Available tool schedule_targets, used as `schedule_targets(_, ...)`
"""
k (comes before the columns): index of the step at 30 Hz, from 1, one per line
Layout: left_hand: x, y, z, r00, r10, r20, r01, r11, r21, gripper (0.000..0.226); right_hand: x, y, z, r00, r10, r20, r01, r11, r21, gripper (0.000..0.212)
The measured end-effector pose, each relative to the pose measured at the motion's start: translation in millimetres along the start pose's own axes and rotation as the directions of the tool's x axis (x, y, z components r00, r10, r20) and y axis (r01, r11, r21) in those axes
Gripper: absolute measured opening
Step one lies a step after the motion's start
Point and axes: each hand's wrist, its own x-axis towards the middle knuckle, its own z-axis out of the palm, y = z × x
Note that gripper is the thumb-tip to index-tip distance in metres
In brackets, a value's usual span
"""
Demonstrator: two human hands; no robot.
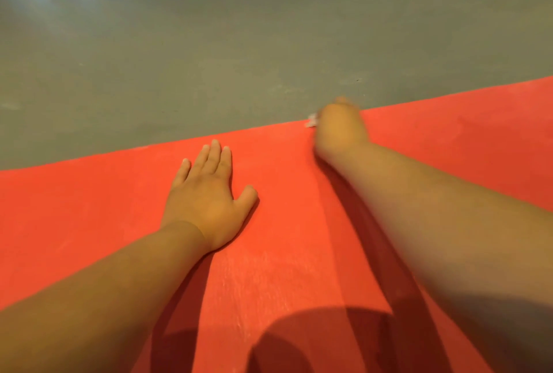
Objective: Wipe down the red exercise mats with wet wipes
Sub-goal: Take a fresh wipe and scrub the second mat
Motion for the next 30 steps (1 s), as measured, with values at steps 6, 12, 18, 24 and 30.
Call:
schedule_targets(6,2.2,-1.0,1.2,1.000,0.005,-0.008,-0.005,1.000,0.001,0.085,-5.9,-34.2,2.9,0.928,-0.367,0.058,0.343,0.906,0.250,0.027)
schedule_targets(12,4.0,-1.2,0.7,1.000,0.003,-0.002,-0.003,1.000,0.001,0.085,-2.2,62.0,-11.6,0.980,0.198,-0.023,-0.199,0.972,-0.126,0.027)
schedule_targets(18,4.7,-0.6,-1.8,1.000,0.005,0.014,-0.006,1.000,0.019,0.082,-26.6,-35.3,3.9,0.904,-0.421,0.074,0.398,0.893,0.210,0.026)
schedule_targets(24,6.2,-2.3,0.8,1.000,0.006,0.012,-0.007,1.000,0.018,0.082,-6.0,87.8,-7.7,0.988,0.137,-0.069,-0.144,0.983,-0.113,0.029)
schedule_targets(30,6.1,-1.4,-1.6,1.000,0.009,0.022,-0.009,1.000,0.013,0.080,-70.1,-4.3,11.7,0.950,-0.295,-0.102,0.308,0.937,0.163,0.030)
